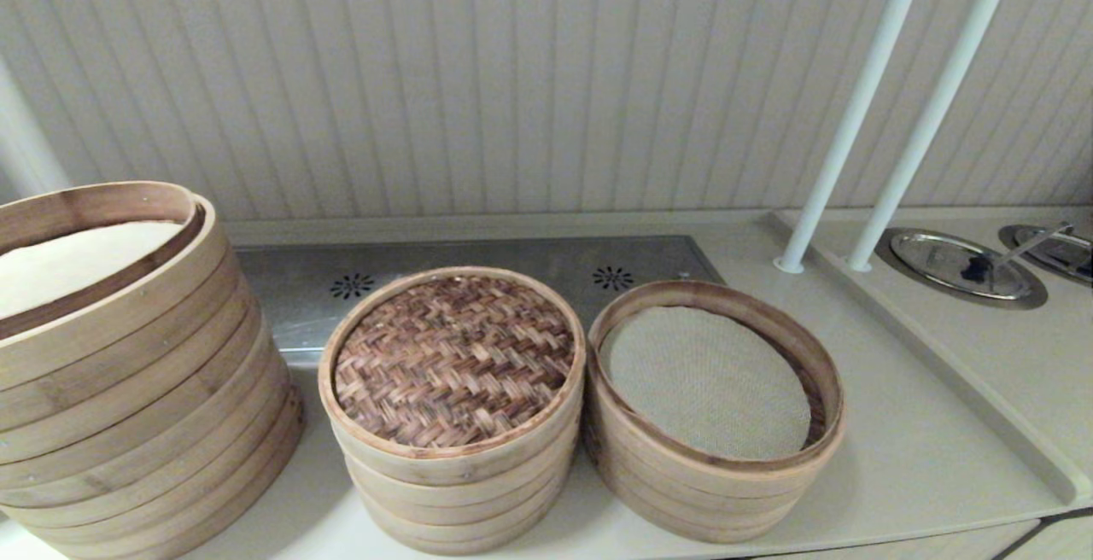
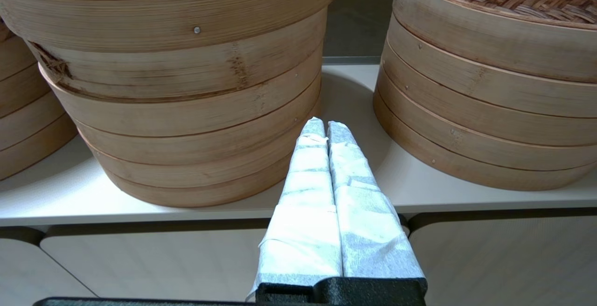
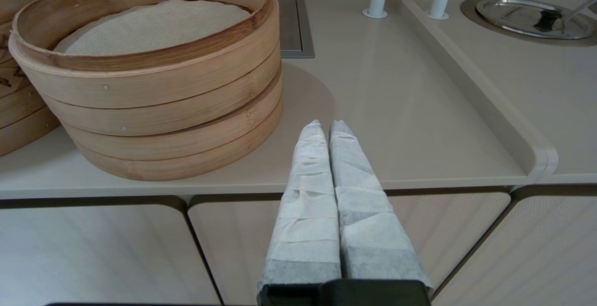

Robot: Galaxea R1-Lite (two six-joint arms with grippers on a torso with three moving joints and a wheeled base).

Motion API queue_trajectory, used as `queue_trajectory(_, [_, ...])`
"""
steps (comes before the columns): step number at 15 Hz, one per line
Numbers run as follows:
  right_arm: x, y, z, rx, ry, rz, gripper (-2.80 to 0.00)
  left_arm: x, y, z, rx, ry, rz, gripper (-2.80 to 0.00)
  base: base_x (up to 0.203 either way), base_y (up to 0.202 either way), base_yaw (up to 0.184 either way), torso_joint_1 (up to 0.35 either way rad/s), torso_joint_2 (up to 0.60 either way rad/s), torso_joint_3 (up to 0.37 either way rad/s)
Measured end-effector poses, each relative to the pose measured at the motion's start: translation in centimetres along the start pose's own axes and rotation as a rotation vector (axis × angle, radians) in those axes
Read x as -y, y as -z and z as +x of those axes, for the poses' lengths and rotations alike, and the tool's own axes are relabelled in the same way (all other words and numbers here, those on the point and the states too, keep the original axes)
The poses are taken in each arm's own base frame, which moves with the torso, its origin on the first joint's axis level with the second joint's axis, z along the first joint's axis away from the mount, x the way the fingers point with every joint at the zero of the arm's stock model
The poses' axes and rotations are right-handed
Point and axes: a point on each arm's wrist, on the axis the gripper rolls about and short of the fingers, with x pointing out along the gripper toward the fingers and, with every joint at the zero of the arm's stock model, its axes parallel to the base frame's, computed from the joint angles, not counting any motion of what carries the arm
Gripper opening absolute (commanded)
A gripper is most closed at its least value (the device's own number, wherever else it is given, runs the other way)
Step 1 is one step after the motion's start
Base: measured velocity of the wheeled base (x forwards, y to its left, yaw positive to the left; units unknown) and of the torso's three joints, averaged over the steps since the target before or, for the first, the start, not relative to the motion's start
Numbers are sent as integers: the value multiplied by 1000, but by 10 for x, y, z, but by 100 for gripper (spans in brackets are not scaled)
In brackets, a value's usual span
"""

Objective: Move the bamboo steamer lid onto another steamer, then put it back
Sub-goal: Pick up the steamer

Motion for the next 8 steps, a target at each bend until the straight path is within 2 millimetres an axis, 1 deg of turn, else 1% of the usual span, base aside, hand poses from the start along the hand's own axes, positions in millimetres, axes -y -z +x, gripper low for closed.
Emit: queue_trajectory(8, [0, 0, 0, 2, -6, -6, -280, 0, 0, 0, 0, 0, 0, -280, 0, 0, 0, 0, 0, 0])
